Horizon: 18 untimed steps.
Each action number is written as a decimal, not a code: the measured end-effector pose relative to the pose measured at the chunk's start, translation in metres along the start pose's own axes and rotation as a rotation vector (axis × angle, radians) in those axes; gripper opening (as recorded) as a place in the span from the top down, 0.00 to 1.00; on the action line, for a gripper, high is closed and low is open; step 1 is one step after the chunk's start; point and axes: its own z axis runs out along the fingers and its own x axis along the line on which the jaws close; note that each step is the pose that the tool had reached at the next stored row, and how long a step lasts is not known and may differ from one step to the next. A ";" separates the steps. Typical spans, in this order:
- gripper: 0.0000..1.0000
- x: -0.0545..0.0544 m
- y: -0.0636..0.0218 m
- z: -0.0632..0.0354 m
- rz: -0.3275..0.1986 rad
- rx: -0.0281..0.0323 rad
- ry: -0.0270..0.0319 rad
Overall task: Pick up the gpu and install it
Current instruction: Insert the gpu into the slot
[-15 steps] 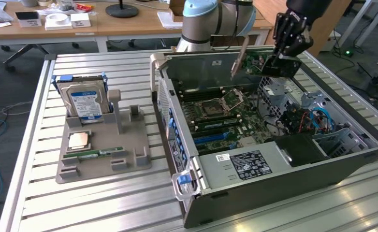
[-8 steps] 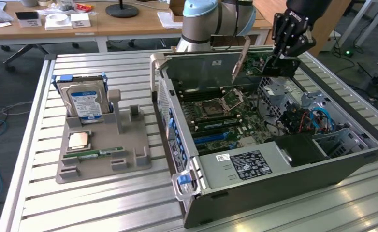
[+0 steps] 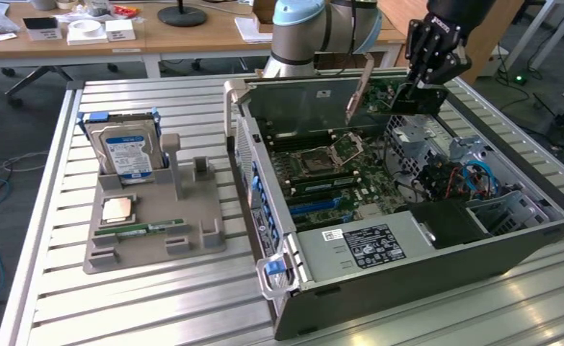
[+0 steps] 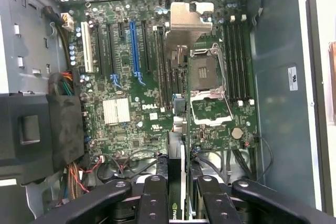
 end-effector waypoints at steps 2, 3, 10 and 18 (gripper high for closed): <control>0.74 0.000 0.0000 0.0001 -0.017 -0.0003 0.0009; 0.74 0.000 0.0000 0.0002 -0.027 -0.0005 0.0015; 0.74 0.000 0.0000 0.0003 -0.084 -0.0019 0.0049; 0.74 0.000 0.0012 0.0042 -0.113 0.0198 0.0052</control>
